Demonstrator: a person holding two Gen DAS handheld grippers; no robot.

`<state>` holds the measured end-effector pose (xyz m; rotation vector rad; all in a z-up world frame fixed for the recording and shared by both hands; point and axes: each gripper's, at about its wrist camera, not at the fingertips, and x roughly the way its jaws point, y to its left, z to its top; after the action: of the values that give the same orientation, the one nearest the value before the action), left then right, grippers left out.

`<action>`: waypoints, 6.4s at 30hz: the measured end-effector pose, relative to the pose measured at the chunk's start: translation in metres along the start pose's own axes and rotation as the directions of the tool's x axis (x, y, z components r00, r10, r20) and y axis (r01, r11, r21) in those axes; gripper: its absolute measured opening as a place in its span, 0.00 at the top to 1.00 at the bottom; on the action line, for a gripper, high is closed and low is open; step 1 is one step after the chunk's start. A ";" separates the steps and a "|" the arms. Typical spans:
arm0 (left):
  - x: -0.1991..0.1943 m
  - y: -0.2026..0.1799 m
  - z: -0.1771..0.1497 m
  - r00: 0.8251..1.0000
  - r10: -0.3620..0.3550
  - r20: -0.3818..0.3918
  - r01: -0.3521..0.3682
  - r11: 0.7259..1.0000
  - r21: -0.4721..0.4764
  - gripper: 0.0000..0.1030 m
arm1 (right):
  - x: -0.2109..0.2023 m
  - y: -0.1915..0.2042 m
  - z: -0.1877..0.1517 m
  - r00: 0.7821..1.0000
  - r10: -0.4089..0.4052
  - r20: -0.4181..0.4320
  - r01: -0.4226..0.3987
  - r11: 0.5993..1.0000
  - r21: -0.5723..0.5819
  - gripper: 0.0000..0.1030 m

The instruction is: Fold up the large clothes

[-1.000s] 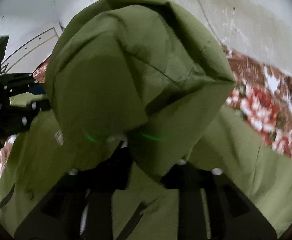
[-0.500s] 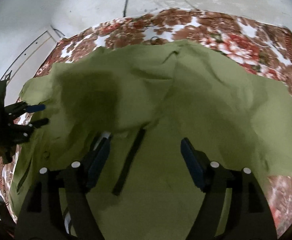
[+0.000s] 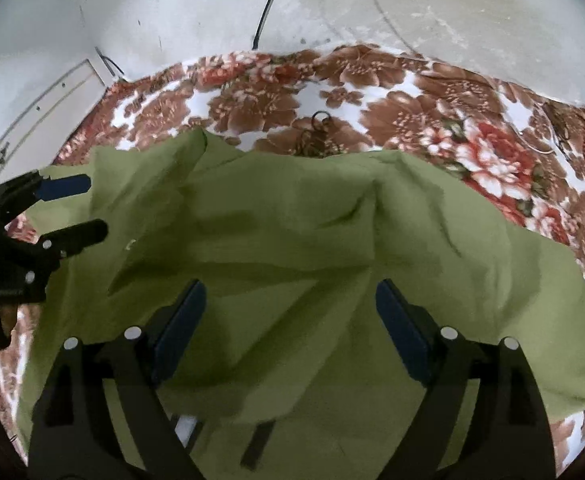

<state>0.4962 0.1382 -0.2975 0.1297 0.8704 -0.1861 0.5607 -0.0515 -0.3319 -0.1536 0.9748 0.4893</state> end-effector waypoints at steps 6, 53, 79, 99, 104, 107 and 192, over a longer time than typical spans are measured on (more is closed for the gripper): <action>0.051 0.000 -0.023 0.999 0.014 -0.045 -0.016 0.998 -0.053 0.17 | 0.051 0.002 -0.017 0.998 -0.032 -0.054 0.034 0.999 0.032 0.11; -0.138 0.051 -0.094 0.985 0.173 -0.006 -0.170 0.956 -0.240 0.06 | -0.093 0.081 -0.018 0.998 -0.005 0.063 0.004 1.000 0.019 0.08; -0.141 0.362 -0.237 0.897 0.417 -0.148 -0.436 0.775 -0.458 0.06 | 0.097 0.314 0.025 0.998 0.024 -0.061 -0.033 0.985 -0.169 0.08; -0.099 0.586 -0.294 0.820 0.496 -0.285 -0.541 0.510 -0.669 0.07 | 0.179 0.338 0.012 0.990 -0.030 -0.138 0.004 0.983 -0.185 0.06; -0.084 0.598 -0.290 0.838 0.469 -0.278 -0.518 0.524 -0.676 0.07 | 0.182 0.333 0.009 0.990 -0.017 -0.139 -0.006 0.986 -0.167 0.05; -0.075 0.602 -0.285 0.851 0.454 -0.264 -0.495 0.526 -0.691 0.07 | 0.182 0.333 0.007 0.990 -0.018 -0.139 -0.005 0.986 -0.169 0.05; -0.089 -0.046 0.118 0.958 -0.187 0.218 0.230 0.954 -0.192 0.93 | 0.135 0.300 -0.074 0.984 0.016 -0.176 -0.040 0.991 -0.130 0.05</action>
<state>0.5181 0.0804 -0.1552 -0.1835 0.6998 -0.2968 0.4284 0.2319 -0.4576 -0.3072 1.1169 0.5743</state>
